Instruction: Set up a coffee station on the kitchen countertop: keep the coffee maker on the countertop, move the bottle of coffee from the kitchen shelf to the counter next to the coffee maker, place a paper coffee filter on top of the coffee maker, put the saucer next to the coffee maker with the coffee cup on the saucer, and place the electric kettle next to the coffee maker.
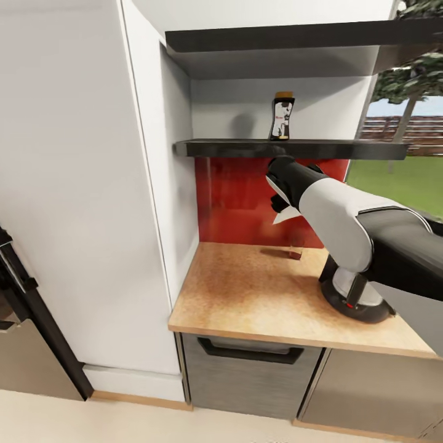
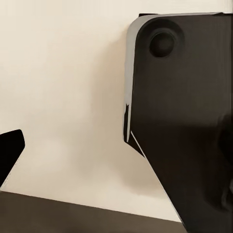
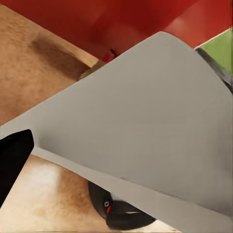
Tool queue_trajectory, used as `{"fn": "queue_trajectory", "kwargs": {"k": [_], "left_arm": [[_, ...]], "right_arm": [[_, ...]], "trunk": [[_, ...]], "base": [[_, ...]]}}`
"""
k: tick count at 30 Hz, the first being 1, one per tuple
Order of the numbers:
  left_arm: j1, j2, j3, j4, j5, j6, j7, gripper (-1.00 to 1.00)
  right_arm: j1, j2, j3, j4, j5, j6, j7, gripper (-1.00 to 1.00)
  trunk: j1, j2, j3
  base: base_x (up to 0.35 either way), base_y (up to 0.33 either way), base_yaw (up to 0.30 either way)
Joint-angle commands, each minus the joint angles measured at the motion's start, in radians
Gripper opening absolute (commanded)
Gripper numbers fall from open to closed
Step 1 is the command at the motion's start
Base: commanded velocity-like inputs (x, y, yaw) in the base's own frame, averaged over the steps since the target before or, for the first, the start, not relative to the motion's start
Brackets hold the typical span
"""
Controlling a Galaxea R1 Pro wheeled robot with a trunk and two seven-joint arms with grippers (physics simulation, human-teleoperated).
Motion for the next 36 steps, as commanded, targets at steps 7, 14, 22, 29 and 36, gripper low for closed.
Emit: {"fn": "queue_trajectory", "kwargs": {"k": [7,14,22,29,36], "left_arm": [[0.0,-0.012,-0.004,0.0,-0.004,-0.002,-0.002,1.0],[0.0,-0.003,-0.005,0.0,0.001,-0.002,-0.014,1.0],[0.0,0.004,-0.001,0.0,0.002,-0.001,-0.004,1.0],[0.0,0.004,-0.003,0.0,0.001,-0.001,0.0,1.0],[0.0,0.006,-0.003,0.002,-0.003,-0.001,0.002,1.0]], "right_arm": [[-0.001,0.0,0.006,-0.001,-0.009,0.003,-0.003,-1.0],[-0.001,0.0,0.006,-0.001,-0.01,0.003,-0.003,-1.0],[-0.001,0.0,0.007,-0.001,-0.004,0.003,-0.003,-1.0],[-0.001,0.0,0.013,-0.001,0.006,0.004,-0.004,-1.0],[-0.001,0.0,0.015,-0.002,0.06,0.006,-0.006,-1.0]], "trunk": [[0.001,-0.002,-0.002],[0.001,-0.002,-0.002],[0.001,-0.002,-0.002],[0.001,-0.002,-0.002],[0.001,-0.002,-0.002]], "base": [[0.0,0.0,-0.296],[-0.011,0.016,-0.12],[-0.093,0.255,-0.004],[-0.005,0.319,-0.006],[0.0,0.111,-0.195]]}}
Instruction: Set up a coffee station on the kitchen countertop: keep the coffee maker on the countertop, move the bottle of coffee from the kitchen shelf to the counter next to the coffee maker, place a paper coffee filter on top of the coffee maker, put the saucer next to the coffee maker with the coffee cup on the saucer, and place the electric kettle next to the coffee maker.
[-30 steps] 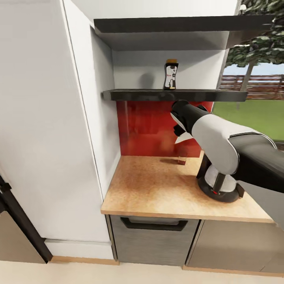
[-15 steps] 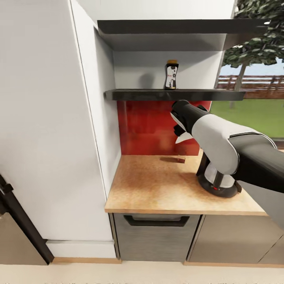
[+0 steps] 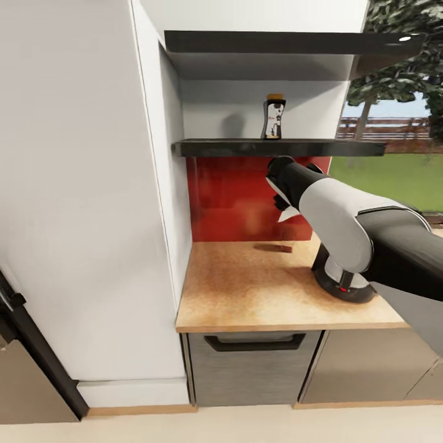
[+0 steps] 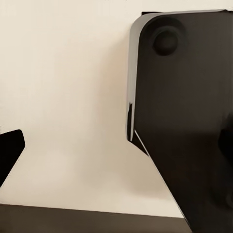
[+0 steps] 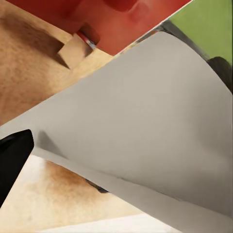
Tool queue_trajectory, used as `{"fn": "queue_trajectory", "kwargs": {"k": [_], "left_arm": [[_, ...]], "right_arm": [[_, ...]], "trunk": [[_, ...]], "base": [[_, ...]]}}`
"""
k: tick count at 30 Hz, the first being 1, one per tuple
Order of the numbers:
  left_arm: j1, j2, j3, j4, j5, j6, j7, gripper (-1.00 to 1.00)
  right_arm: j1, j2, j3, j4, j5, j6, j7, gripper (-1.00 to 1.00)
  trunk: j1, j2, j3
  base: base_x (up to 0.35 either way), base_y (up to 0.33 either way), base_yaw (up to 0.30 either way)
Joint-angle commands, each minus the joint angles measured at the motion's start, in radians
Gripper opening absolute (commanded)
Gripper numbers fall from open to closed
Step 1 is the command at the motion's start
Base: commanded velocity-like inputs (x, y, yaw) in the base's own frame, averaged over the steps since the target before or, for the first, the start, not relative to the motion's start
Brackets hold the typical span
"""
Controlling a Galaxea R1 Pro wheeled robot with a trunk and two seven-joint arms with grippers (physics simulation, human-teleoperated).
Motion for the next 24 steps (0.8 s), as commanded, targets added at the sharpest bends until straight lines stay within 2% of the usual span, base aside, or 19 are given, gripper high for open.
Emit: {"fn": "queue_trajectory", "kwargs": {"k": [1,4,6,8,16,20,24], "left_arm": [[0.0,0.0,0.0,-0.001,0.002,-0.002,0.001,1.0],[0.0,0.0,0.0,-0.001,0.002,-0.002,0.001,1.0],[0.0,0.001,0.0,-0.001,0.002,-0.001,0.002,1.0],[0.0,0.001,0.0,-0.001,0.002,-0.001,0.002,1.0],[0.0,0.002,0.0,-0.001,0.002,0.0,0.002,1.0],[0.0,0.002,0.0,-0.001,0.002,-0.001,0.002,1.0],[0.0,0.001,0.0,-0.001,0.002,0.0,0.002,1.0]], "right_arm": [[-0.001,0.0,0.006,0.0,0.009,0.003,-0.004,-1.0],[-0.001,0.0,0.006,0.0,0.032,0.003,-0.004,-1.0],[-0.001,0.0,0.006,0.001,0.089,0.003,-0.004,-1.0],[-0.001,0.0,0.006,0.001,0.105,0.003,-0.004,-1.0],[-0.001,0.0,0.013,-0.005,0.126,0.004,-0.004,-1.0],[-0.001,0.0,0.064,-0.025,0.133,0.006,-0.004,-1.0],[-0.001,0.0,0.166,-0.029,0.146,0.005,-0.004,-1.0]], "trunk": [[0.001,-0.002,-0.002],[0.001,-0.002,-0.003],[0.001,-0.002,-0.003],[0.001,-0.002,-0.003],[0.001,-0.002,-0.003],[0.001,-0.002,-0.003],[0.001,-0.002,-0.003]], "base": [[0.0,0.009,-0.225],[0.0,0.005,-0.129],[0.0,0.001,-0.025],[0.0,0.0,-0.008],[0.0,0.0,-0.001],[0.0,0.0,0.0],[0.0,0.0,0.0]]}}
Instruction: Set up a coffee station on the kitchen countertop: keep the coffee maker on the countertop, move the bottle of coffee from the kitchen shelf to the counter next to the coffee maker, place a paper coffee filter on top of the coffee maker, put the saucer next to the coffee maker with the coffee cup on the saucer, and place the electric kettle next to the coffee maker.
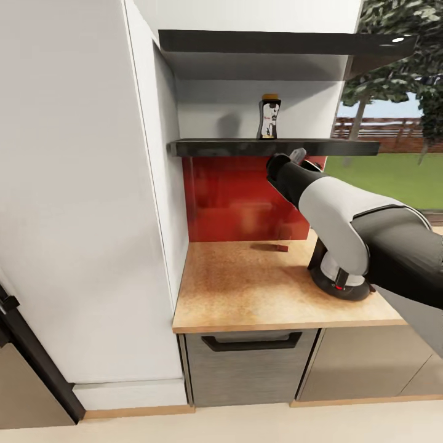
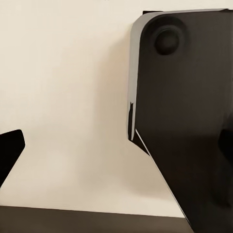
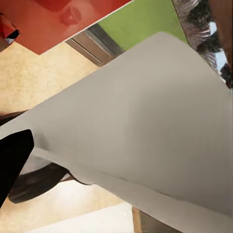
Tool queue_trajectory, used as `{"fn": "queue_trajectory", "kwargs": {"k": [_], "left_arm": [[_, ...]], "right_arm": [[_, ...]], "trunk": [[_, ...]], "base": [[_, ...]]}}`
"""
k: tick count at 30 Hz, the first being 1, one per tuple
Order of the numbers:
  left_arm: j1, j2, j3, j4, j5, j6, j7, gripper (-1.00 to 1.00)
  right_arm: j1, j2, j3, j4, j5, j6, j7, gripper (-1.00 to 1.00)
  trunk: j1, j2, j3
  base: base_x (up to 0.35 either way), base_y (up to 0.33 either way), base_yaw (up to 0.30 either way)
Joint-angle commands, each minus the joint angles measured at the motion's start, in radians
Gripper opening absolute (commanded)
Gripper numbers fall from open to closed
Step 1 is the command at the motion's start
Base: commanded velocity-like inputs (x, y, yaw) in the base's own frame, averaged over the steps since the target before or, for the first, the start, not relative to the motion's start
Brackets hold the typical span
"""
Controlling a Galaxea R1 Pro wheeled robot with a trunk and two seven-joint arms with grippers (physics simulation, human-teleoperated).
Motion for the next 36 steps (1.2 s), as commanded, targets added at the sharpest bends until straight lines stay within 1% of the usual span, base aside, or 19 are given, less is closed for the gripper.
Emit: {"fn": "queue_trajectory", "kwargs": {"k": [1,5,12,36], "left_arm": [[0.0,0.0,0.0,-0.002,0.003,-0.001,0.0,1.0],[0.0,0.0,0.0,-0.002,0.003,-0.001,0.0,1.0],[0.0,0.0,-0.002,-0.002,0.003,-0.001,0.0,1.0],[0.0,0.0,-0.003,-0.002,0.003,-0.001,0.001,1.0]], "right_arm": [[-0.001,0.0,0.011,0.0,-0.011,0.003,-0.003,-1.0],[-0.001,0.0,0.025,0.0,-0.011,0.001,-0.002,-1.0],[-0.001,0.0,0.024,0.0,-0.013,0.0,-0.002,-1.0],[-0.001,0.0,0.024,0.004,-0.018,-0.002,0.001,-1.0]], "trunk": [[0.001,-0.002,-0.002],[0.001,-0.002,-0.002],[0.001,-0.002,-0.002],[0.001,-0.002,-0.002]], "base": [[0.0,0.0,0.0],[0.0,0.0,0.0],[0.0,0.0,-0.031],[0.0,0.0,-0.257]]}}
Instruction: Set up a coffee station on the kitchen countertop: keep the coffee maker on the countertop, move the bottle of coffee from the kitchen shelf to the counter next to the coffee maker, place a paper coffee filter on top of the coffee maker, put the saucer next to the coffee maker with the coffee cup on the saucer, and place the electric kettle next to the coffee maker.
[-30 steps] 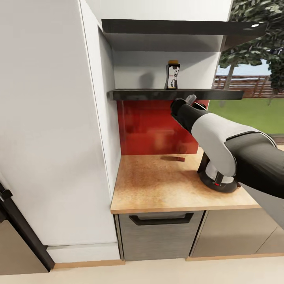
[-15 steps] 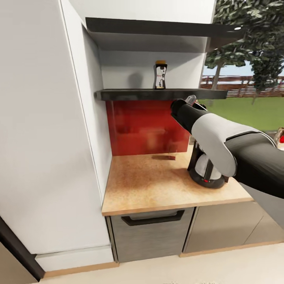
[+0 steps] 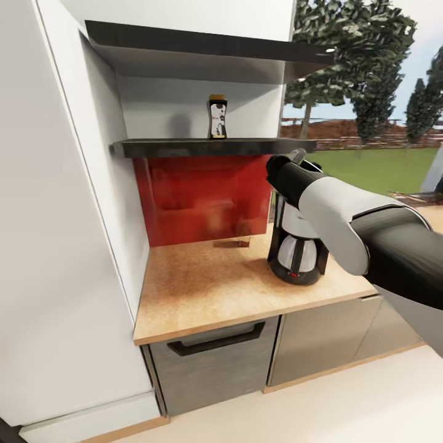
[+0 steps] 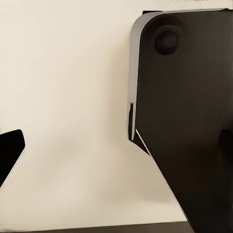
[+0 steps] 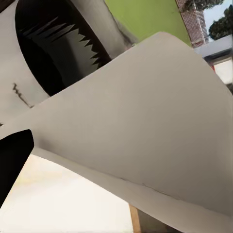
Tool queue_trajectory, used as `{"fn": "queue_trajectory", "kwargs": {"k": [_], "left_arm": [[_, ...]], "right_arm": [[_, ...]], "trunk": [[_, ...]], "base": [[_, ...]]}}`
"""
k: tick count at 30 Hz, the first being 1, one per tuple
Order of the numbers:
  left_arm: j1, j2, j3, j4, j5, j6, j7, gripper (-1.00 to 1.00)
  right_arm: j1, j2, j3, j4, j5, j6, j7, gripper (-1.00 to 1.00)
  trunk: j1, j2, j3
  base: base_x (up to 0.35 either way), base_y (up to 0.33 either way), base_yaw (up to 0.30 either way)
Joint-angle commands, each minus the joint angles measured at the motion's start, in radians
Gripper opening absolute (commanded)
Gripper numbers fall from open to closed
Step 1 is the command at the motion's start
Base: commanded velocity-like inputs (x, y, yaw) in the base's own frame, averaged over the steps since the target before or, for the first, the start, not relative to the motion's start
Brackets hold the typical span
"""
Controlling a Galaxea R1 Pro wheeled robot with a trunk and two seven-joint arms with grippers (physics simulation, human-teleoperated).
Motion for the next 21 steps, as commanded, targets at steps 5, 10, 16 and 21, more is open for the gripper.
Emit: {"fn": "queue_trajectory", "kwargs": {"k": [5,10,16,21], "left_arm": [[0.0,0.0,0.0,-0.001,0.003,-0.002,0.0,1.0],[0.0,0.0,0.0,-0.001,0.003,-0.002,0.0,1.0],[0.0,0.002,0.001,-0.001,0.003,-0.002,0.001,1.0],[0.0,0.003,0.001,-0.001,0.004,-0.001,0.001,1.0]], "right_arm": [[-0.001,0.0,0.008,0.001,-0.01,0.003,-0.003,-1.0],[-0.001,0.0,0.008,0.002,-0.011,0.003,-0.003,-1.0],[-0.001,0.0,0.008,0.003,-0.011,0.002,-0.003,-1.0],[0.0,0.0,0.007,0.003,-0.011,0.001,-0.003,-1.0]], "trunk": [[0.001,-0.002,-0.002],[0.001,-0.002,-0.002],[0.001,-0.002,-0.002],[0.001,-0.002,-0.002]], "base": [[0.0,0.0,-0.267],[0.0,0.0,-0.16],[0.0,0.0,-0.02],[0.084,0.0,-0.001]]}}
